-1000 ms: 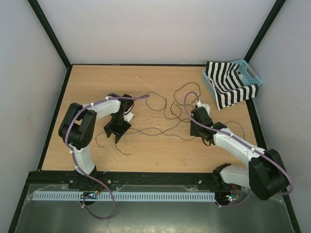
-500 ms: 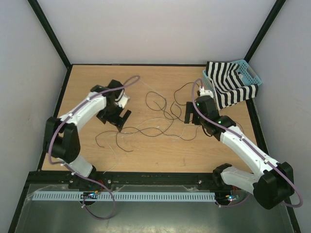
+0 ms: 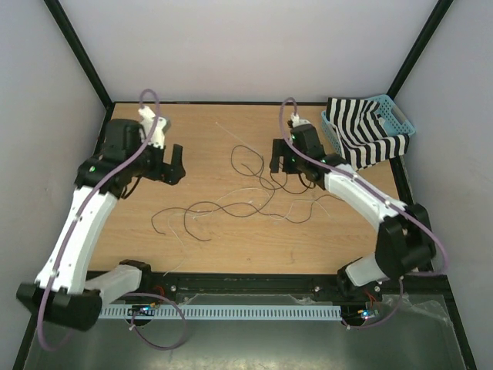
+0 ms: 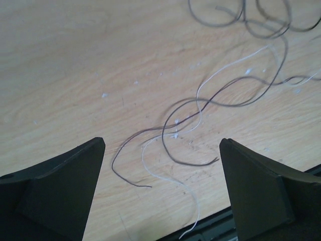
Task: Zip-tie the wires
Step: Straighten the cable at the center of the board, then pick up the cable at the center of the board.
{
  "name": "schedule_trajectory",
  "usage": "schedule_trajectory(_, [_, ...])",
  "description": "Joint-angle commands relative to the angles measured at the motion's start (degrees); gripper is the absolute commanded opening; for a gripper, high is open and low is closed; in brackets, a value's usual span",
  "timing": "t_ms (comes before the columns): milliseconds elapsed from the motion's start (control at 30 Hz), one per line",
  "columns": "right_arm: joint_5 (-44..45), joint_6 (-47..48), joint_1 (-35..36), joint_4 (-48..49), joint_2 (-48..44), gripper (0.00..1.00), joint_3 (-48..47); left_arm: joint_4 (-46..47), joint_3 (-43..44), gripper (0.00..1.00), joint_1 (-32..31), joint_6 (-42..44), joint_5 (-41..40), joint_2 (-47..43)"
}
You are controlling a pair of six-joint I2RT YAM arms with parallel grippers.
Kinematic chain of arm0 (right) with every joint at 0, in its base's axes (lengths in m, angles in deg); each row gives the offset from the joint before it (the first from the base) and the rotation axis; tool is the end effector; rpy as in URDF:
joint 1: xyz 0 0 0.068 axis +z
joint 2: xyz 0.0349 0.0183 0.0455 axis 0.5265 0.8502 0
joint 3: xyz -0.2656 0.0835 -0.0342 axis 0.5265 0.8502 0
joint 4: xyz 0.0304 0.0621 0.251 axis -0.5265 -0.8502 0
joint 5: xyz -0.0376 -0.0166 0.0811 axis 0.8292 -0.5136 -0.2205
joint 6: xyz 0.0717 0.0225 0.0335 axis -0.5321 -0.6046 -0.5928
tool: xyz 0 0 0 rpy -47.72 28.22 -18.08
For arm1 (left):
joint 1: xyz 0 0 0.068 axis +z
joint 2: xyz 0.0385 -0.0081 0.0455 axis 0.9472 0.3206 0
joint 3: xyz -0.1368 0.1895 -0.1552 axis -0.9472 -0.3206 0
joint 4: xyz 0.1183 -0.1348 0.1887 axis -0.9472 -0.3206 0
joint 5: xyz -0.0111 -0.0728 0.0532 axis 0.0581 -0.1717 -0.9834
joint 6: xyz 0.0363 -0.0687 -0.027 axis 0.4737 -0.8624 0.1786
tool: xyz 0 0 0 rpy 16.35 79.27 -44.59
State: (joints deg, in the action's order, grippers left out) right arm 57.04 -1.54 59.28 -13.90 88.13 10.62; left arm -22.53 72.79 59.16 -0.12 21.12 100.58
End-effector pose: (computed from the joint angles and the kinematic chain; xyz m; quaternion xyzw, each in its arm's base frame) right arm 0.3083 0.1543 0.2664 -0.0279 0.8876 0.1590 0.4314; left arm 0.2450 -0.0669 0.3588 0.1733 0.8857 -0.1154 0.4151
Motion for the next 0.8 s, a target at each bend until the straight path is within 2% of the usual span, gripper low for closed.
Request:
schedule_trajectory(0, [-2.38, 0.47, 0.46, 5.02, 9.93, 0.86, -8.47, 7.75, -3.45, 0.99, 2.04, -1.56, 6.0, -8.09])
schedule_trajectory(300, [1.21, -0.86, 0.56, 4.75, 28.67, 0.72, -22.75, 8.81, -6.91, 0.99, 2.32, -2.24, 12.08, -18.3])
schedule_trajectory(600, [3.57, -0.87, 0.56, 2.98, 37.73, 0.63, -30.06, 8.9, -9.31, 0.99, 2.32, -2.86, 12.07, -22.37])
schedule_trajectory(767, [3.4, -0.97, 0.56, 2.66, 40.25, 0.54, -31.14, 8.91, -9.71, 0.99, 2.33, -3.1, 12.3, -22.43])
